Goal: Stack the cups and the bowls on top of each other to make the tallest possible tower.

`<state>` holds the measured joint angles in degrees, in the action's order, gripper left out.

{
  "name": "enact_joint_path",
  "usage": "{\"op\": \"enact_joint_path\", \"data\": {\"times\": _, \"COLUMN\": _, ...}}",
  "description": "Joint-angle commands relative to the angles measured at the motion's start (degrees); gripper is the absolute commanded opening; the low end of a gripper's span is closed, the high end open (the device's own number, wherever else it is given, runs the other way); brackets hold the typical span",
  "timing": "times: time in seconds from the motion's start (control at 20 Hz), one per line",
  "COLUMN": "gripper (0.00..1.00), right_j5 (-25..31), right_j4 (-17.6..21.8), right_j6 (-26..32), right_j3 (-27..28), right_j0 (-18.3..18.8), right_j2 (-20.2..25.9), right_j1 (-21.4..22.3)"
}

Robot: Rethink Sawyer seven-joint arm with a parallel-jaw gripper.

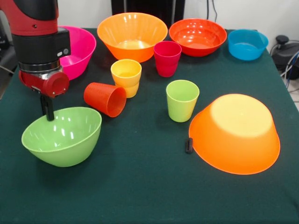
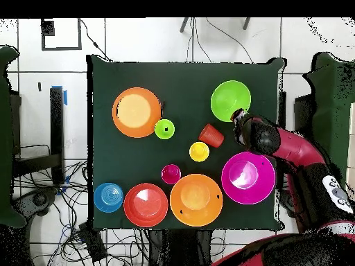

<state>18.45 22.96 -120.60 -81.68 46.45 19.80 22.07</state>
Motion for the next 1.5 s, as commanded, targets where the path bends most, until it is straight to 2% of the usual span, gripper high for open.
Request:
{"op": "enact_joint_path", "data": {"times": 0.05, "gripper": 0.00, "right_j5": 2.6, "right_j4": 4.3, "right_j6": 3.5, "right_j3": -3.1, "right_j0": -1.6, "right_j2": -1.4, "right_j1": -1.1}}
{"op": "enact_joint_path", "data": {"times": 0.35, "gripper": 0.00, "right_j5": 4.0, "right_j4": 4.1, "right_j6": 3.0, "right_j3": -3.7, "right_j0": -3.1, "right_j2": -3.1, "right_j1": 1.8}}
{"op": "enact_joint_path", "data": {"times": 0.55, "gripper": 0.00, "right_j5": 3.7, "right_j4": 4.5, "right_j6": 3.9, "right_j3": -3.3, "right_j0": -3.4, "right_j2": -3.1, "right_j1": 2.2}}
{"op": "enact_joint_path", "data": {"times": 0.9, "gripper": 0.00, "right_j5": 7.8, "right_j4": 4.0, "right_j6": 8.5, "right_j3": -0.6, "right_j0": -2.8, "right_j2": -0.4, "right_j1": 2.1}}
{"op": "enact_joint_path", "data": {"times": 1.05, "gripper": 0.00, "right_j5": 6.3, "right_j4": 4.5, "right_j6": 9.2, "right_j3": 1.7, "right_j0": -2.8, "right_j2": 0.8, "right_j1": 0.3}}
{"op": "enact_joint_path", "data": {"times": 1.2, "gripper": 0.00, "right_j5": 5.9, "right_j4": 4.1, "right_j6": 11.6, "right_j3": 3.0, "right_j0": -0.9, "right_j2": 4.2, "right_j1": -2.0}}
{"op": "enact_joint_path", "data": {"times": 1.5, "gripper": 0.00, "right_j5": 7.9, "right_j4": 3.6, "right_j6": 12.0, "right_j3": 2.4, "right_j0": -1.0, "right_j2": 4.9, "right_j1": -0.6}}
